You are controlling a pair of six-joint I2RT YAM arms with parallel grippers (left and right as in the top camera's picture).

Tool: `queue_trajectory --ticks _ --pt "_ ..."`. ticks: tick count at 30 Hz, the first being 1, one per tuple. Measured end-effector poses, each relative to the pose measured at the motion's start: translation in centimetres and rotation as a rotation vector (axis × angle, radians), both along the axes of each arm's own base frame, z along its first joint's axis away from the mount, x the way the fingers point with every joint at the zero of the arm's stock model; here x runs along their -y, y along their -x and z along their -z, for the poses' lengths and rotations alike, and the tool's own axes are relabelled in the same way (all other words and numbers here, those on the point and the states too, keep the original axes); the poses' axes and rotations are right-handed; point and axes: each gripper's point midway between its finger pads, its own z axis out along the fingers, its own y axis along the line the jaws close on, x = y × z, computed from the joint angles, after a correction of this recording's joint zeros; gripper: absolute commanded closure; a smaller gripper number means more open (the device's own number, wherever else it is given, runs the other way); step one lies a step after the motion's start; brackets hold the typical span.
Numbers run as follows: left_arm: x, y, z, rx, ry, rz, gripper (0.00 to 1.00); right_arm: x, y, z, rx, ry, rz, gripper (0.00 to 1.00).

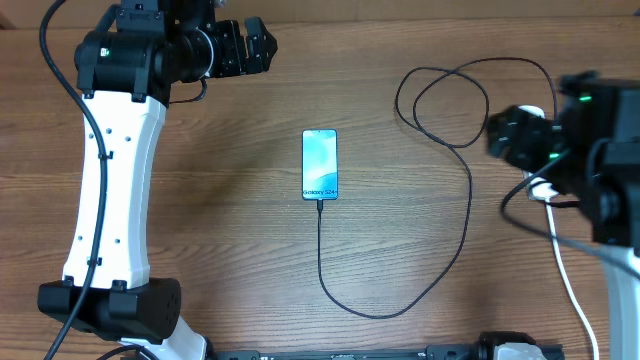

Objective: Plug charger to phone and switch on socket
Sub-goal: 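Release the phone and move the right gripper to the power strip, then press the orange switch on the power strip with the right gripper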

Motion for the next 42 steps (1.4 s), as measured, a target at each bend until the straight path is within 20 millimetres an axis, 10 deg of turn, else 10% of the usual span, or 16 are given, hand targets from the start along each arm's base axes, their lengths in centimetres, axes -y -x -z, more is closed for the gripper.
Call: queue_trajectory --ticks 19,42 --pt "-0.3 0.0 0.1 -0.002 -0.014 -0.013 0.0 19.4 -7.7 10.9 -0.124 -0.201 0.406 0.5" --pt "-0.3 -0.1 0.2 -0.002 -0.016 -0.015 0.0 22.9 -9.2 23.5 -0.35 -0.215 0.478 0.19"
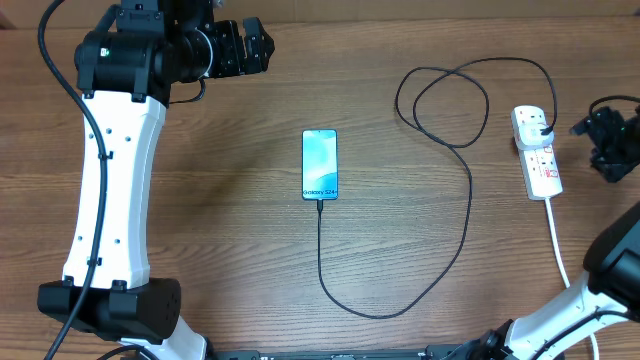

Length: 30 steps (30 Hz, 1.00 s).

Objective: Plug charger to phone and switch on socket
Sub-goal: 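Press the orange switch on the power strip with the right gripper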

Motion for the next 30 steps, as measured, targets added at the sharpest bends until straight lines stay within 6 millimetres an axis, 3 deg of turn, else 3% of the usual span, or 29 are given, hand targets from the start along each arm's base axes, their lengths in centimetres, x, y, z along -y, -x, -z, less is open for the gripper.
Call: queue_trajectory --ticks 10,30 --pt "0.0 0.0 0.0 0.0 0.0 0.0 0.0 -0.2 0.4 2.6 -0.057 -0.032 -0.001 0.2" --pt "0.0 0.0 0.0 0.0 0.0 0.0 0.0 -0.1 0.3 3.7 -0.044 -0.013 -0.026 0.28"
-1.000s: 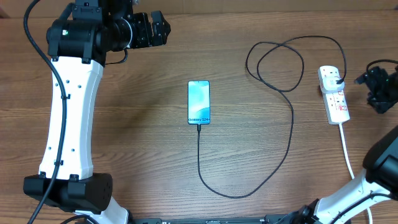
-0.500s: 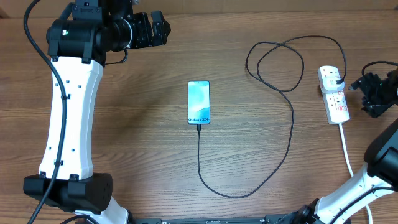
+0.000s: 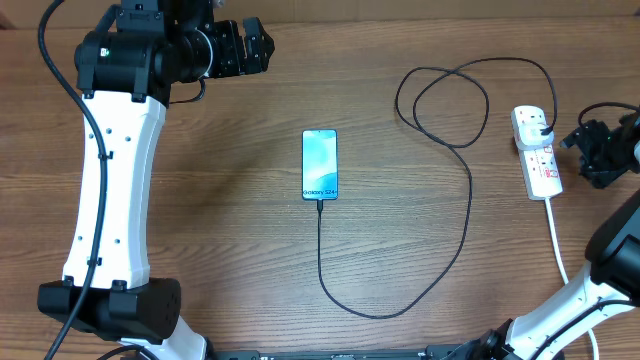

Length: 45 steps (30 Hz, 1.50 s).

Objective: Plug charger to phone and switch on socket
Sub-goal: 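Press the orange switch on the power strip with the right gripper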

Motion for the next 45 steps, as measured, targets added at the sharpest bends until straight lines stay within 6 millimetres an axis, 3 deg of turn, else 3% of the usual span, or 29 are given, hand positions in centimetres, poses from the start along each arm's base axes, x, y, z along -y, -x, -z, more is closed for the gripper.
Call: queue_trajectory --ticks 12,28,45 --pt "0.0 0.0 0.0 0.0 0.0 0.0 0.0 -0.5 0.7 1.6 -0.01 0.005 -0.042 0.3" --pt "0.0 0.0 0.0 0.0 0.0 0.0 0.0 -1.7 -0.2 1.6 -0.002 0.016 -0.099 0.31" --pt "0.0 0.0 0.0 0.0 0.0 0.0 0.0 -1.3 -0.8 2.3 0.034 0.045 -0.098 0.31"
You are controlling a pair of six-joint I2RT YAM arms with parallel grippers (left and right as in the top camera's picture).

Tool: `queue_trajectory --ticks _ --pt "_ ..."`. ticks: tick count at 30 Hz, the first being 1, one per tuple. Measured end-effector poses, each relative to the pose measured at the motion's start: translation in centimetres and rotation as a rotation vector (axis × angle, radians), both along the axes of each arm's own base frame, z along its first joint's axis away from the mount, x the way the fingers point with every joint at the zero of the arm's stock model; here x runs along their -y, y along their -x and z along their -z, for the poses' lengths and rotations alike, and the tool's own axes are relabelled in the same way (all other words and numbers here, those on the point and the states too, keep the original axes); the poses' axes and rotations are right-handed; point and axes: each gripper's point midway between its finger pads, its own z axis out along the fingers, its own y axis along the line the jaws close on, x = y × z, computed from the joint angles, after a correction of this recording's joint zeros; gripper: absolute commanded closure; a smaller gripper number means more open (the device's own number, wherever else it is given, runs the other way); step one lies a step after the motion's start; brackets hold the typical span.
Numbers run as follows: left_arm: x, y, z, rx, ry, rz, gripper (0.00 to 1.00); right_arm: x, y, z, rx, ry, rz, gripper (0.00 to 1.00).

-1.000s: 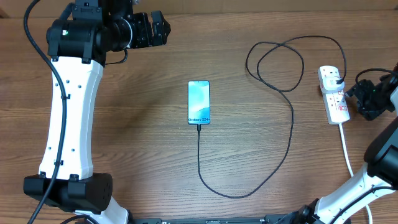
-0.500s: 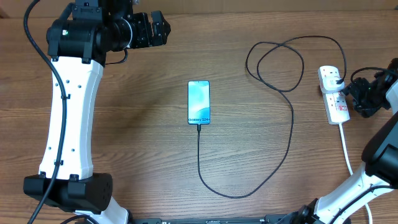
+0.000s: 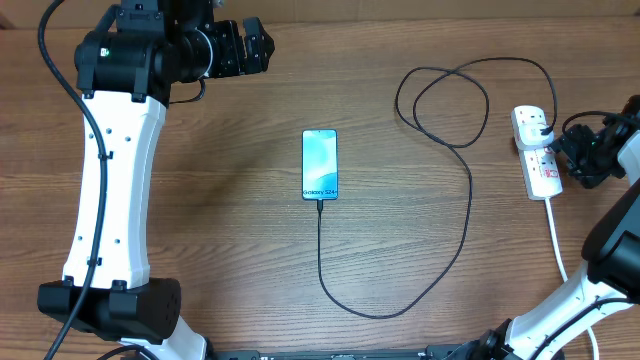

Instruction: Plug charger to phone and switch on socket

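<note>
A phone point(image 3: 320, 164) with a lit blue screen lies flat at the table's middle. A black cable point(image 3: 440, 270) is plugged into its near end, loops right and back, and runs to a black plug in the white socket strip point(image 3: 538, 152) at the far right. My right gripper point(image 3: 572, 152) hangs just right of the strip, close beside its middle; whether its fingers are open is unclear. My left gripper point(image 3: 262, 44) sits at the back left, far from the phone, with its fingers slightly apart and nothing in them.
The strip's white lead point(image 3: 565, 265) runs toward the front right edge. The left arm's white link point(image 3: 105, 190) stretches along the table's left side. The cable makes a double loop point(image 3: 445, 100) at the back right.
My right gripper has shifted left, from a short way off the strip to right beside it. The phone, cable and left arm are unchanged.
At first my right arm hung over the socket strip, covering most of it, with the phone lit and cabled. Then the gripper was off at the right edge, strip fully in view. After that it stood closer, and now next to the strip.
</note>
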Motion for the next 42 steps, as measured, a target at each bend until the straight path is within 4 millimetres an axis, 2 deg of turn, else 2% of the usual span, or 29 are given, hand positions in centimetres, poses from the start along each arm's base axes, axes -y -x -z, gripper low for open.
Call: queue_trajectory --ticks 20,29,33,42 --pt "0.0 0.0 0.0 0.0 0.0 0.0 0.0 -0.7 0.4 0.1 -0.014 -0.035 0.009 0.31" --pt "0.0 0.0 0.0 0.0 0.0 0.0 0.01 -3.1 1.2 -0.2 -0.081 -0.047 -0.036 0.29" --pt "0.0 0.0 0.0 0.0 0.0 0.0 0.0 -3.0 1.3 -0.2 -0.087 -0.038 -0.037 0.25" --pt "0.0 0.0 0.0 0.0 0.0 0.0 0.0 -2.8 1.3 -0.2 -0.087 -0.036 -0.017 0.25"
